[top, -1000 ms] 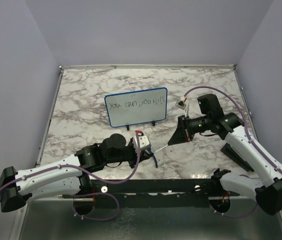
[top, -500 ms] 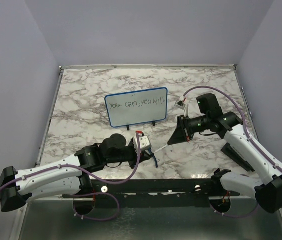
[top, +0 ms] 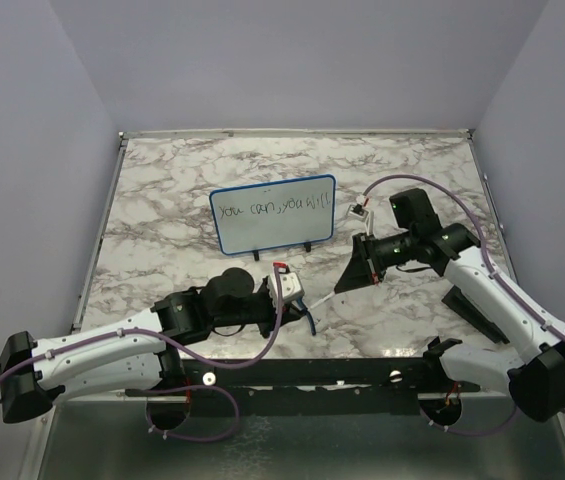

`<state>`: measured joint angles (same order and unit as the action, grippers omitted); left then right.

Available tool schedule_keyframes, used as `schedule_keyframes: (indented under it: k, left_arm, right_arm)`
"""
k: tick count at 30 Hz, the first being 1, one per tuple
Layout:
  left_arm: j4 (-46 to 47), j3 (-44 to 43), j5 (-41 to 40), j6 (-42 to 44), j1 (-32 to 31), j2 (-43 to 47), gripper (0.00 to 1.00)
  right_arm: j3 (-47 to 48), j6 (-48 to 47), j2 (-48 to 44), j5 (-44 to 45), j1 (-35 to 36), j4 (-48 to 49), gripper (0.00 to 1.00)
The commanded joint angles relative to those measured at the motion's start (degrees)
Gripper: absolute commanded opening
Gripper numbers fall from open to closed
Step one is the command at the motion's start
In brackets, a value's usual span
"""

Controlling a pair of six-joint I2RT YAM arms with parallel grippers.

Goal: Write a sentence on the whiteboard
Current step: Close the whiteboard marker.

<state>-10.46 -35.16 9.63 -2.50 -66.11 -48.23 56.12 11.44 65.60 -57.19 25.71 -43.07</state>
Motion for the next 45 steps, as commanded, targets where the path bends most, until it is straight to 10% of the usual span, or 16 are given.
schedule_keyframes:
  k: [1,45]
  left_arm:
    - [0.7,-0.8,1.2,0.9,-0.3,-0.7,0.0]
    - [13.8,0.0,-6.4,-2.9,-0.8,-5.8,0.0]
  right_arm:
    - [-1.1,-0.6,0.8,-2.4,1.0,0.6,0.01]
    - [-4.7,5.5,5.9,10.3,14.3,10.3,0.01]
